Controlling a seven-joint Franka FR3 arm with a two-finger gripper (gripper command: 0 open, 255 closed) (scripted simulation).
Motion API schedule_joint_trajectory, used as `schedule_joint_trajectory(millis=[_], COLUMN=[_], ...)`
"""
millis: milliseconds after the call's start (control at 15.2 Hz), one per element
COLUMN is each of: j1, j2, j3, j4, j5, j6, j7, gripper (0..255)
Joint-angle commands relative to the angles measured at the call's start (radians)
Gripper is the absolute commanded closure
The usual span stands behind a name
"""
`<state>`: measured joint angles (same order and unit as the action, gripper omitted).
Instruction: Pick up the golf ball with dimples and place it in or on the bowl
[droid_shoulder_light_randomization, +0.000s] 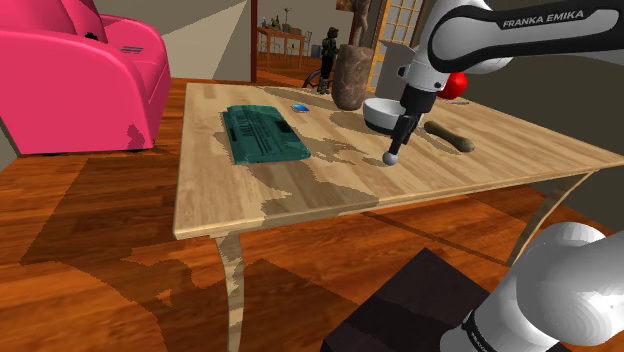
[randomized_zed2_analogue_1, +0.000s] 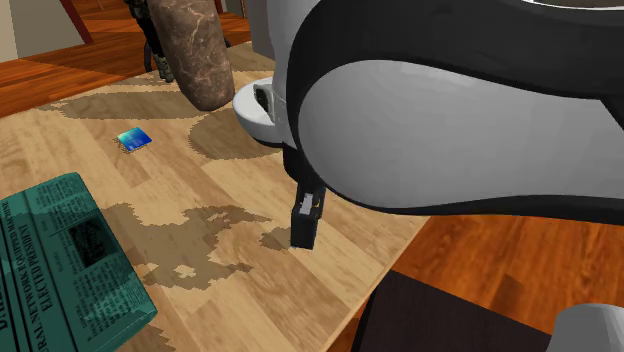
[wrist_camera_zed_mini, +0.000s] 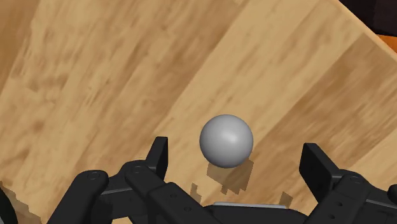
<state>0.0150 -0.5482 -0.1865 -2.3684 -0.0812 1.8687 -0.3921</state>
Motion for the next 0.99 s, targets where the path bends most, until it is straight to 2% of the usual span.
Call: schedule_joint_trajectory(millis=[0, 330, 792, 858, 924], j1=[0.0, -0.001, -0.001, -0.001, -0.001], j2=[0.007, 0.019, 0.019, 0.019, 0.019], j3=[-0.006, -0.011, -0.011, -0.011, -0.011], j4=[-0.016, -0.068, -0.068, -0.068, -0.068], j5=[-0.002, -0.004, -0.004, -0.004, -0.004], j6=[0.027, 0.091, 0.091, 0.091, 0.091], j7=[-0.009, -0.01, -0.01, -0.01, -0.01], gripper=[0, 0, 0, 255, 255])
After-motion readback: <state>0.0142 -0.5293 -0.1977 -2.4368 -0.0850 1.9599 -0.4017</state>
